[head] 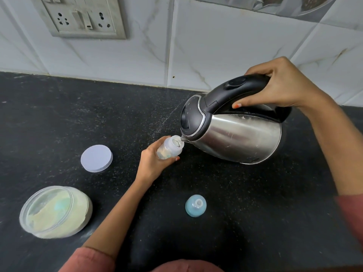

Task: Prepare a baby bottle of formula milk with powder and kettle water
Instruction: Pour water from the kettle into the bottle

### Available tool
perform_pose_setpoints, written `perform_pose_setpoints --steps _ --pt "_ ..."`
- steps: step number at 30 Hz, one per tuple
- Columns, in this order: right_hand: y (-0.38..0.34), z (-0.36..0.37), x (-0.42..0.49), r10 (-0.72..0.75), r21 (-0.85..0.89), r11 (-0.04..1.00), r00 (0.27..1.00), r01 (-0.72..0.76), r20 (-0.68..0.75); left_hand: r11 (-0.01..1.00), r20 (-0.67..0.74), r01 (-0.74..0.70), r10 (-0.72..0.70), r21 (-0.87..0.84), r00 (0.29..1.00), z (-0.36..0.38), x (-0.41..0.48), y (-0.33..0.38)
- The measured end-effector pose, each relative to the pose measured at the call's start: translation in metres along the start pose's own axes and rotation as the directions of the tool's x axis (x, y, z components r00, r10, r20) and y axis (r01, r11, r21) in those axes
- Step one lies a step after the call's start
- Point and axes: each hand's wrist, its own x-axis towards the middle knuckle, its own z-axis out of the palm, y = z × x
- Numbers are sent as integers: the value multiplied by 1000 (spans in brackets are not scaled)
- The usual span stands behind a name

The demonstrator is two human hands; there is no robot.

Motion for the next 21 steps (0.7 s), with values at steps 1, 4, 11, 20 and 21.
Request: perform_pose_setpoints --steps 1,4,11,20,21 --pt "-3 -1 1 -4 -5 1000 1000 4 3 1000 1 -2 2 0 1000 0 1 -1" --pt "-9 -2 3 -13 -35 999 1000 13 11 1000 1 5 -5 2 1000 0 3 -2" --pt "-18 -5 7 -14 -78 997 999 17 47 1000 -6 5 -5 -25 1000 3 4 -1" --pt "-25 -7 10 -31 -98 995 998 36 52 1000 -5 1 -1 -25 1000 3 6 1" --pt "-25 -8 10 -23 -97 995 998 28 53 1000 -6 0 0 -27 1000 4 5 1"
